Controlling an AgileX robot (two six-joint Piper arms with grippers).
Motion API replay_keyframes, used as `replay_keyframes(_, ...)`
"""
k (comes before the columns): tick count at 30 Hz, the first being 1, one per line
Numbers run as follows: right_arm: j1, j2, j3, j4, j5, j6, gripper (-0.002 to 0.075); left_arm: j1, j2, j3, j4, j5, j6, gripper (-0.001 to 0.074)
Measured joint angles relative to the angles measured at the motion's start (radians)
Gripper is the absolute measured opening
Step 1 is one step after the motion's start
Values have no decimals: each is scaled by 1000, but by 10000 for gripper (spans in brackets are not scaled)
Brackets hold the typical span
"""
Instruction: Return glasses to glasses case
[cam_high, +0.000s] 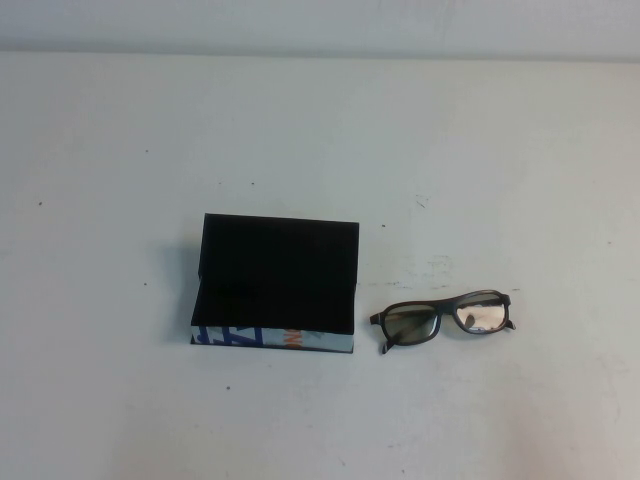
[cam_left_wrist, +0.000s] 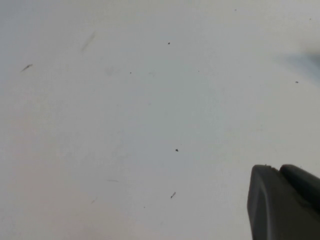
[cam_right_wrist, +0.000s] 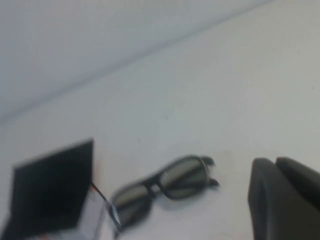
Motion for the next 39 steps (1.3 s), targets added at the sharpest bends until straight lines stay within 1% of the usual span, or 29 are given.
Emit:
replay_keyframes(4,0,0,0,310,-124,0,-11,0,0,0,0,0,0,-4)
replay_keyframes(6,0,0,0,402,-178,0,-11,0,0,0,0,0,0,-4)
replay_keyframes(9,0,0,0,463,-221,0,-11,0,0,0,0,0,0,-4)
replay_keyframes(12,0,0,0,502,-212,0,-11,0,0,0,0,0,0,-4)
replay_keyframes(15,0,0,0,531,-130,0,-11,0,0,0,0,0,0,-4)
replay_keyframes(17,0,0,-10,546,-45,0,-11,0,0,0,0,0,0,-4)
replay_keyframes(19,0,34,-52,544,45,-12,-11,0,0,0,0,0,0,-4)
replay_keyframes(22,0,152,-164,501,179,-61,-11,0,0,0,0,0,0,-4)
replay_keyframes(25,0,332,-281,411,327,-105,-11,0,0,0,0,0,0,-4)
replay_keyframes(29,0,574,-431,254,517,-123,-11,0,0,0,0,0,0,-4)
replay_keyframes(34,0,820,-580,103,661,-176,-11,0,0,0,0,0,0,-4)
replay_keyframes(39,13,970,-684,33,723,-235,-11,0,0,0,0,0,0,-4)
